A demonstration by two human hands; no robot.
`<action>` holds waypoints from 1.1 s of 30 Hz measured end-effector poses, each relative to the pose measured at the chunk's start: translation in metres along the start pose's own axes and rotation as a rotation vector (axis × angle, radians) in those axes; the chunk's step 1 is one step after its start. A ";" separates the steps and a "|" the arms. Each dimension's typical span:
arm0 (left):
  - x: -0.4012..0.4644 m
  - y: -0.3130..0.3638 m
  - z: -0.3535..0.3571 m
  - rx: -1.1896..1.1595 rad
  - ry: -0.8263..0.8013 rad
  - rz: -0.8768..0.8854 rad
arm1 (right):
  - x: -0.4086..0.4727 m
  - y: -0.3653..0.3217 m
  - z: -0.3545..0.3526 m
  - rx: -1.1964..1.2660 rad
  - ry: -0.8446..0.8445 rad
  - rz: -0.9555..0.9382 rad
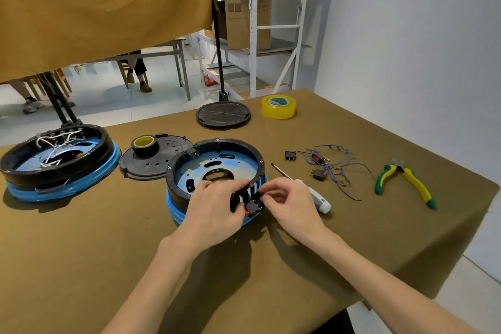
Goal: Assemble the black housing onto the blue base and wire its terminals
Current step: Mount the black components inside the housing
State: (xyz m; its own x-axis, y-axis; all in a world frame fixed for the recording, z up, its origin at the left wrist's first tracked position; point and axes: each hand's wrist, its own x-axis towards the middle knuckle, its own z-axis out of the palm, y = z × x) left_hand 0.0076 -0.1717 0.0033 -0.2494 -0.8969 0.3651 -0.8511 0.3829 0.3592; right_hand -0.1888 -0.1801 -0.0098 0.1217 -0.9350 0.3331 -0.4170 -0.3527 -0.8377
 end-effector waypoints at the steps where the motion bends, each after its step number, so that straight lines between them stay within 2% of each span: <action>1: -0.002 0.000 0.002 0.026 0.018 0.023 | 0.000 -0.002 0.003 -0.051 -0.013 -0.026; 5: -0.008 -0.009 0.006 0.041 0.053 0.087 | -0.008 0.000 0.006 -0.219 -0.124 -0.147; 8: -0.009 -0.012 0.009 0.035 0.085 0.105 | -0.019 0.004 0.004 -0.178 -0.195 -0.181; 11: -0.012 -0.013 0.010 0.052 0.135 0.132 | -0.027 0.009 0.002 -0.166 -0.125 -0.243; 14: -0.018 -0.013 0.014 0.070 0.186 0.140 | -0.034 0.012 -0.006 -0.218 -0.138 -0.210; 17: -0.021 -0.011 0.019 0.111 0.240 0.138 | -0.039 0.017 -0.015 -0.442 -0.289 -0.137; 19: -0.022 -0.009 0.021 0.114 0.264 0.121 | -0.043 0.019 -0.020 -0.501 -0.363 -0.120; 26: -0.025 -0.008 0.024 0.056 0.306 0.082 | -0.038 0.016 -0.026 -0.285 -0.377 0.017; 33: -0.026 -0.007 0.025 0.000 0.312 0.074 | -0.024 0.010 -0.018 0.176 -0.340 0.267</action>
State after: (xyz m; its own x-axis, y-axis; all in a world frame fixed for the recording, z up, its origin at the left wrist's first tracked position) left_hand 0.0083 -0.1562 -0.0304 -0.1570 -0.7551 0.6365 -0.8358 0.4449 0.3218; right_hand -0.2121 -0.1604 -0.0186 0.3313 -0.9427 -0.0403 -0.3183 -0.0714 -0.9453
